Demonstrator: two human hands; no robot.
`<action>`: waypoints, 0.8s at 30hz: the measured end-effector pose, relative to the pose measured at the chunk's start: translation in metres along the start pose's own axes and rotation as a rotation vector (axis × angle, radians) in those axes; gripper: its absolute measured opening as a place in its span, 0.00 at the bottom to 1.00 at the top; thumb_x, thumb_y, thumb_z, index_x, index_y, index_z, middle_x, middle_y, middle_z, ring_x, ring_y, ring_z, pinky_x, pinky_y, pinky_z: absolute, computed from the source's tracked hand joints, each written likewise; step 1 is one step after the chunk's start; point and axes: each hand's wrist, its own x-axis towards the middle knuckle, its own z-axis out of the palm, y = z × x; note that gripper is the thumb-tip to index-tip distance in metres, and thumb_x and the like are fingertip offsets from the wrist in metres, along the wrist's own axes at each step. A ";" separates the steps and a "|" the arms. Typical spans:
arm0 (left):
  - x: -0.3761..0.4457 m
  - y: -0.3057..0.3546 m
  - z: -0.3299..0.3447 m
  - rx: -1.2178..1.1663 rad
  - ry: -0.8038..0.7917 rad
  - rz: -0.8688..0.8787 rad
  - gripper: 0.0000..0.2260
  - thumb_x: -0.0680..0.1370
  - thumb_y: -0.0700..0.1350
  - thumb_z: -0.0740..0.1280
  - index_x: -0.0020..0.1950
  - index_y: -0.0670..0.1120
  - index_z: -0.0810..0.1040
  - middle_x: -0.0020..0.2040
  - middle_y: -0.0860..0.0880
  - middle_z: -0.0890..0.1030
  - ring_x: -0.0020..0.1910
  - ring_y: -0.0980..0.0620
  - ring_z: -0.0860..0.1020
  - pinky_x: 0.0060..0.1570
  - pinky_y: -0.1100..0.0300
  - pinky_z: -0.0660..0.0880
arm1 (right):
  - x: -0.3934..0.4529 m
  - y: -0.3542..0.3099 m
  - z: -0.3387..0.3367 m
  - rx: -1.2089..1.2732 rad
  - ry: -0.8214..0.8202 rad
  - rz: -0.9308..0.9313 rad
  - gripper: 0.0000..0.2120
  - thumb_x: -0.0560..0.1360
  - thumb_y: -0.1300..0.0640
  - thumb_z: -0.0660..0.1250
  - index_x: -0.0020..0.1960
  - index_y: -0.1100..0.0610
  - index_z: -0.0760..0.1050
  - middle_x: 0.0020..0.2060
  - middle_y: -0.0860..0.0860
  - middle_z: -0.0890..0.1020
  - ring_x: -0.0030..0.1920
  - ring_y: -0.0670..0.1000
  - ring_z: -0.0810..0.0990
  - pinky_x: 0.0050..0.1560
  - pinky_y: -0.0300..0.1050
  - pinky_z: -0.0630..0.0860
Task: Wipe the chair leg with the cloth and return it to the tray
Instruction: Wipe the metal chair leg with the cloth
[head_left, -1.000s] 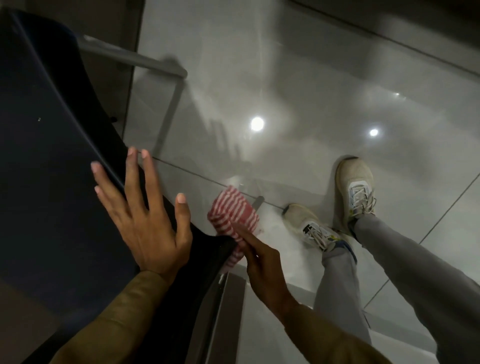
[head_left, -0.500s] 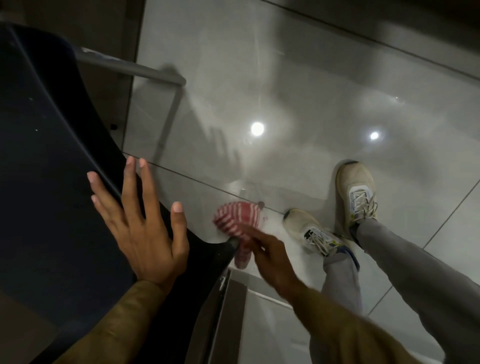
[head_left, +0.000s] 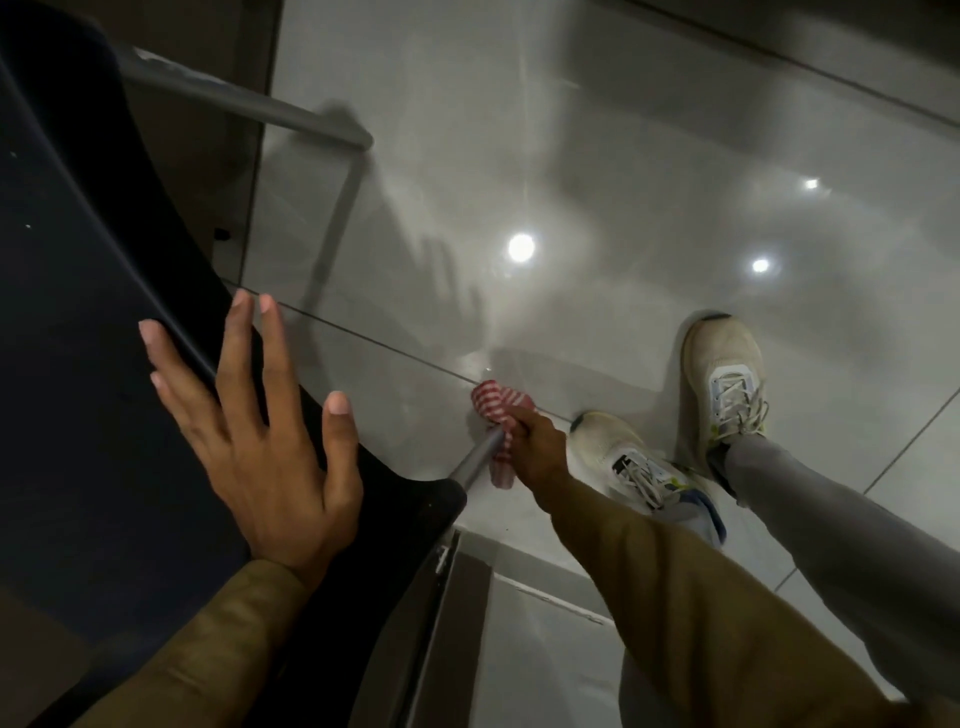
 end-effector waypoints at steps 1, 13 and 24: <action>0.000 0.001 -0.001 -0.001 -0.001 -0.007 0.31 0.88 0.58 0.48 0.87 0.42 0.60 0.87 0.42 0.63 0.85 0.24 0.49 0.87 0.35 0.44 | -0.009 -0.003 -0.003 -0.061 -0.018 -0.049 0.14 0.84 0.64 0.59 0.66 0.61 0.79 0.58 0.66 0.84 0.58 0.68 0.82 0.55 0.55 0.81; 0.000 -0.001 -0.001 0.003 -0.017 -0.015 0.31 0.87 0.58 0.50 0.88 0.45 0.59 0.88 0.44 0.61 0.88 0.31 0.46 0.88 0.39 0.41 | -0.058 0.020 -0.004 0.018 -0.074 -0.345 0.12 0.82 0.70 0.61 0.61 0.69 0.80 0.51 0.64 0.85 0.42 0.36 0.83 0.47 0.25 0.78; 0.000 -0.003 0.000 0.051 -0.026 -0.007 0.32 0.86 0.58 0.52 0.88 0.44 0.59 0.88 0.43 0.61 0.89 0.38 0.41 0.88 0.38 0.42 | -0.070 -0.004 -0.007 -0.191 -0.086 -0.317 0.15 0.82 0.69 0.63 0.65 0.62 0.81 0.56 0.61 0.86 0.56 0.59 0.85 0.50 0.24 0.74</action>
